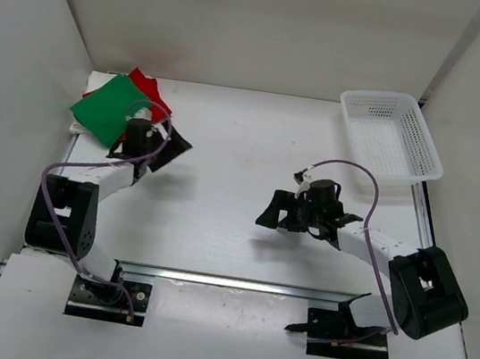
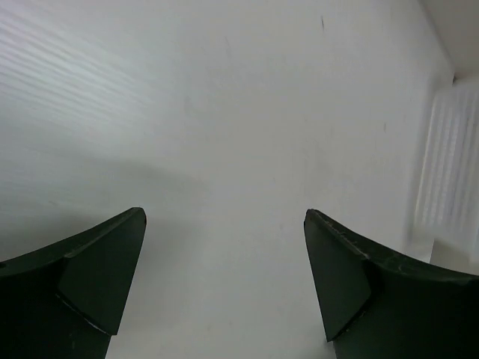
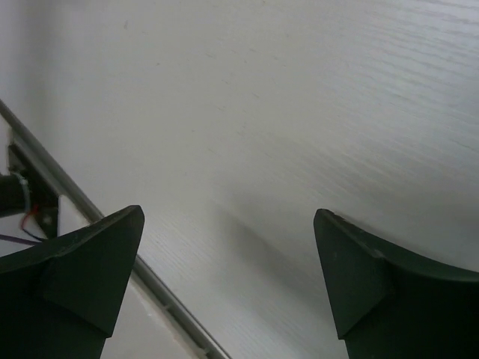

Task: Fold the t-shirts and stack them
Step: Put the neatly folded tshirt into the corner of the board with the left arm

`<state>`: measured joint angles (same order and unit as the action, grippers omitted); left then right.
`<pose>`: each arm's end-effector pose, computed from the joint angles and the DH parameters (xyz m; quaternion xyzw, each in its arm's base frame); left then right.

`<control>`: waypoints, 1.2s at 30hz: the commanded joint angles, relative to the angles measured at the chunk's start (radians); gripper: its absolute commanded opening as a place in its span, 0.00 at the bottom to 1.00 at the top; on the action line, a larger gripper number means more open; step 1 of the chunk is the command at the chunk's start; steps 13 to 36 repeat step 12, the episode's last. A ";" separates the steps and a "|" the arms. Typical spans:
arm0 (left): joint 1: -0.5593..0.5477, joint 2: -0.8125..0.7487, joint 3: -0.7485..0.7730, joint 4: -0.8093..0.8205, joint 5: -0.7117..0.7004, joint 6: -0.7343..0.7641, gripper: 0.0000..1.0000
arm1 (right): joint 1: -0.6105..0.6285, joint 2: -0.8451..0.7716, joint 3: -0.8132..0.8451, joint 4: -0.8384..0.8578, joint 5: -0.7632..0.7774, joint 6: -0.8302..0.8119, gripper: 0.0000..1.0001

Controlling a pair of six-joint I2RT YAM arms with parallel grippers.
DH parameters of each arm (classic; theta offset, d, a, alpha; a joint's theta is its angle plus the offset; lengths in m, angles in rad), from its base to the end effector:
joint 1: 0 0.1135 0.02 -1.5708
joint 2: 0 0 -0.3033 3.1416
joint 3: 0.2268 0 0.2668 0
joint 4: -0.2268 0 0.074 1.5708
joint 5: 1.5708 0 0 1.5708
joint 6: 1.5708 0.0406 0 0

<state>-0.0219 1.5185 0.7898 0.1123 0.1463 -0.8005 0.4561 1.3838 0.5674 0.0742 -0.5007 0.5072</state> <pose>0.3310 -0.0132 0.2220 -0.3052 0.8324 -0.2426 0.3939 0.2304 0.1347 0.1891 -0.0770 0.8891 0.3816 0.2406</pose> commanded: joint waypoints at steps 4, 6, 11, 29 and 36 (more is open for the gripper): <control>-0.162 0.040 0.000 -0.112 0.123 0.119 0.99 | -0.005 -0.121 -0.092 0.007 0.085 -0.013 0.99; -0.174 0.032 -0.050 -0.102 0.185 0.118 0.99 | -0.017 -0.161 -0.133 0.025 0.076 -0.009 0.99; -0.136 -0.006 -0.089 -0.084 0.190 0.161 0.99 | -0.034 -0.199 -0.155 0.024 0.070 -0.004 0.99; -0.132 -0.014 -0.061 -0.104 0.167 0.173 0.98 | -0.033 -0.204 -0.156 0.025 0.080 -0.006 0.99; -0.132 -0.014 -0.061 -0.104 0.167 0.173 0.98 | -0.033 -0.204 -0.156 0.025 0.080 -0.006 0.99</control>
